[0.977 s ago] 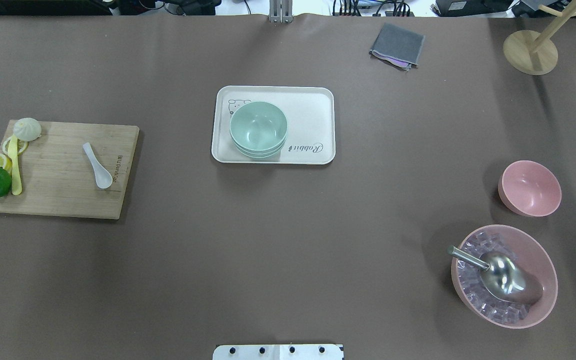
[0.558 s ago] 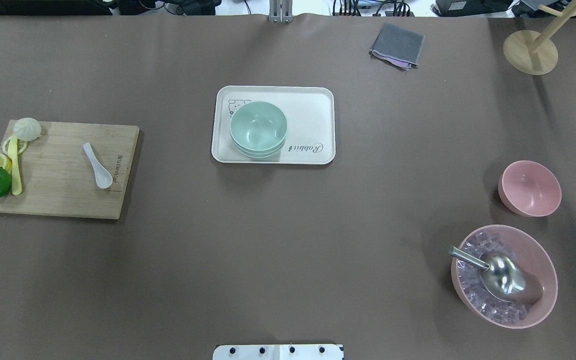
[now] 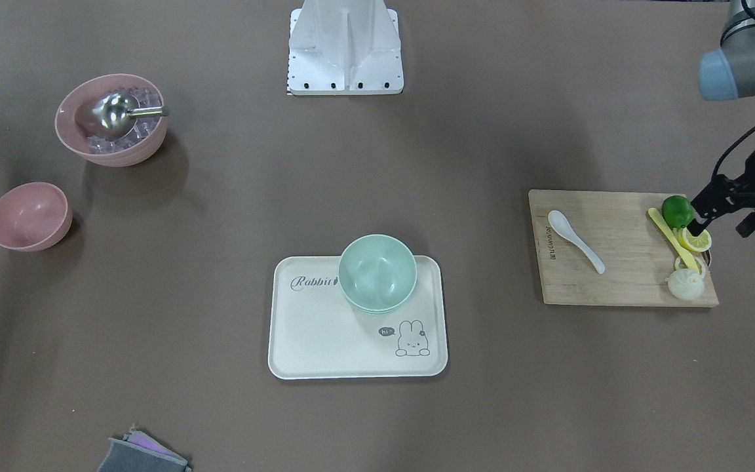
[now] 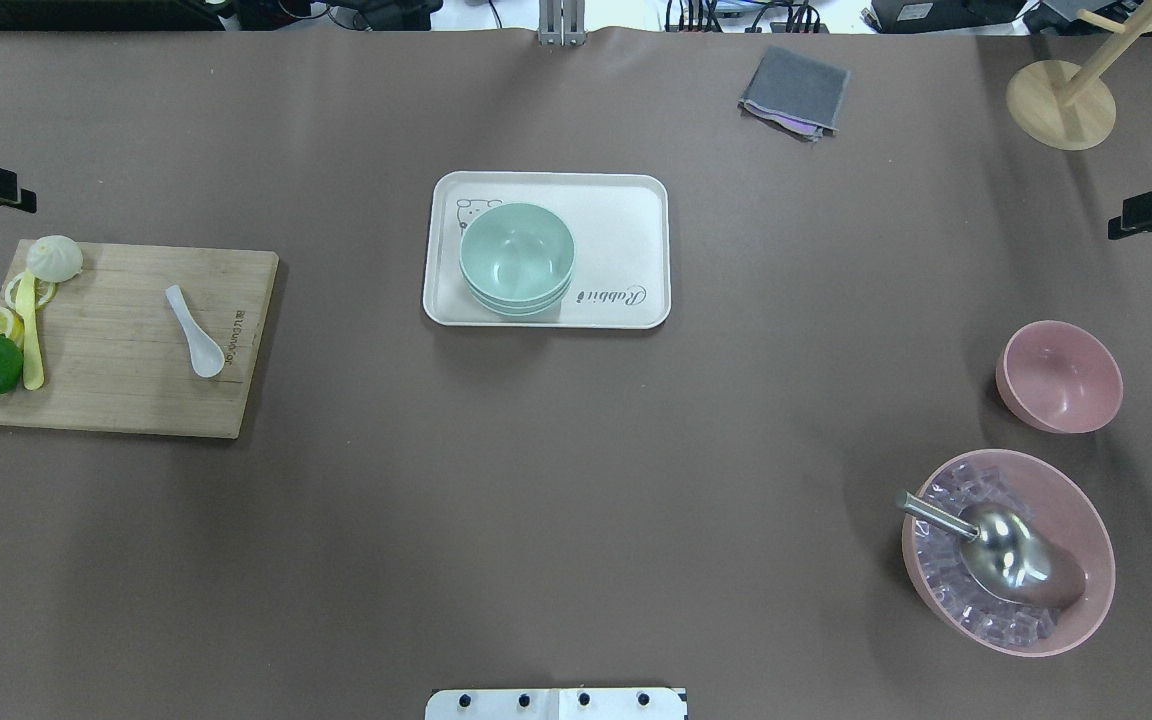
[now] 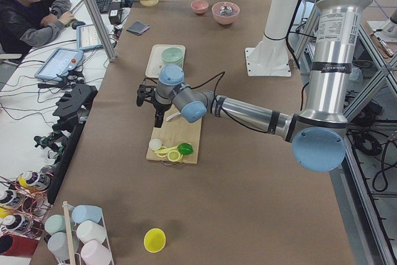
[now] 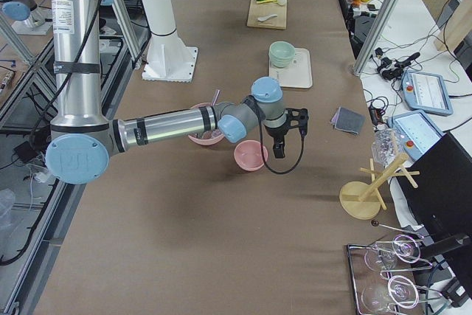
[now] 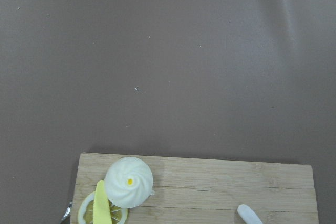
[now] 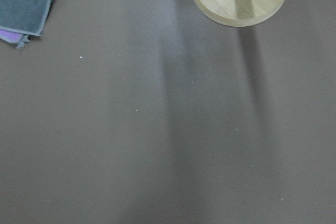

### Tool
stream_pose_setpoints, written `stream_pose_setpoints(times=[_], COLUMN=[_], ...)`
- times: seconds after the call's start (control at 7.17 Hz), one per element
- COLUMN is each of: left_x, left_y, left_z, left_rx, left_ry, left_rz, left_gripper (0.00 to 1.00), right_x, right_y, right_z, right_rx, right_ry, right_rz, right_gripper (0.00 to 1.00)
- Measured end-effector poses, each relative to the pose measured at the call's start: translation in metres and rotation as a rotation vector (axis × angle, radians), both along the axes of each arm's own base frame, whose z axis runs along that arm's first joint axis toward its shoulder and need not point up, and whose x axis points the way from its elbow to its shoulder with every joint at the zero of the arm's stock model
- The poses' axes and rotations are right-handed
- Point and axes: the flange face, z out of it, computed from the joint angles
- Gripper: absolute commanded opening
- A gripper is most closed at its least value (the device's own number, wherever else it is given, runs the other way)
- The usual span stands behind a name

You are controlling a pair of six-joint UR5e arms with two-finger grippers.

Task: Stack pink bowl on green and place spoon
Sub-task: 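Move the right gripper down to the small pink bowl's rim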

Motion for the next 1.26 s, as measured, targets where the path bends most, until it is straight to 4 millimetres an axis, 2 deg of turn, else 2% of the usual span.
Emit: stream_pose_setpoints(times=[0.14, 0.28, 0.42, 0.56, 0.84, 0.98, 1.26], left_x=[0.005, 0.007, 0.008, 0.008, 0.008, 0.008, 0.008], left_y=[0.000, 0.000, 0.001, 0.001, 0.002, 0.002, 0.002], left_z=[-0.003, -0.007, -0.010, -0.011, -0.013, -0.013, -0.013], left_rx=[0.003, 0.009, 0.016, 0.020, 0.035, 0.040, 0.041], left_ry=[0.000, 0.002, 0.004, 0.004, 0.009, 0.011, 0.011], left_rz=[0.000, 0.001, 0.003, 0.004, 0.005, 0.005, 0.005], left_gripper=[1.00, 1.00, 1.00, 1.00, 1.00, 1.00, 1.00], right_x=[-0.001, -0.002, -0.010, -0.021, -0.045, -0.051, -0.046], right_y=[0.013, 0.032, 0.050, 0.066, 0.086, 0.096, 0.117], right_z=[0.016, 0.032, 0.041, 0.048, 0.060, 0.068, 0.091], right_rx=[-0.007, -0.002, 0.008, 0.017, 0.031, 0.031, 0.032], right_ry=[0.001, -0.010, -0.030, -0.041, -0.021, -0.004, 0.012], right_rz=[-0.003, -0.006, -0.013, -0.038, -0.087, -0.105, -0.118], right_gripper=[0.86, 0.66, 0.61, 0.61, 0.54, 0.51, 0.30])
